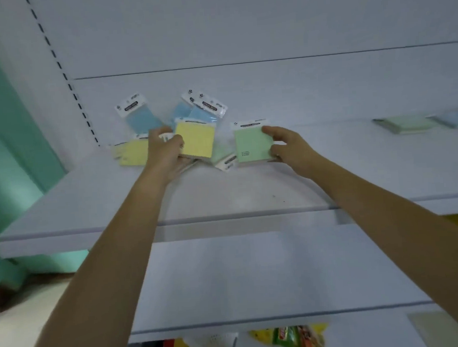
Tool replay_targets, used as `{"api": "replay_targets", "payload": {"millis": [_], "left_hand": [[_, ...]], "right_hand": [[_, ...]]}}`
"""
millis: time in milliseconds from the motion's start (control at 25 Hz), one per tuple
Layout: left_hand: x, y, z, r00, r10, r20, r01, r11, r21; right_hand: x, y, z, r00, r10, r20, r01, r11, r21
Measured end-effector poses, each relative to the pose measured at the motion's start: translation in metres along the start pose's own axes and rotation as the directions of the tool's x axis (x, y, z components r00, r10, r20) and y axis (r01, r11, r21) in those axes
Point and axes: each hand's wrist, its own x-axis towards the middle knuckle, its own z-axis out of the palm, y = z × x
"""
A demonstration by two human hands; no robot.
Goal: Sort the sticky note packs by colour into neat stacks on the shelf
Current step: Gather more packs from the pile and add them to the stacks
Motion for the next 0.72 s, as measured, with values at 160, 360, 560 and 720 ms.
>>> {"api": "replay_targets", "payload": {"millis": [160,360,560,720], "left_hand": [[-0.016,-0.009,0.089,0.986,-0.018,0.165,0.003,0.996,0.093],[-0.053,-0.014,0.212,0.970,0.000,0.243,-0.032,0.991,0.128],[-0.082,-0.020,0.309,0.970,0.016,0.241,-0.037,0.996,0.083],[-0.089,-0.027,0.356,0.972,-0.006,0.234,-0.012,0.997,0.076]], "right_hand": [[-0.015,0.022,-0.083,0.993,0.031,-0.110,-0.025,0.998,0.054],[-0.035,0.045,-0.211,0.975,0.032,-0.220,-0.033,0.999,0.000],[-0.039,0.073,-0.320,0.957,0.035,-0.287,-0.058,0.996,-0.073],[-0.020,0.085,-0.361,0.944,0.056,-0.324,-0.084,0.994,-0.073]]}}
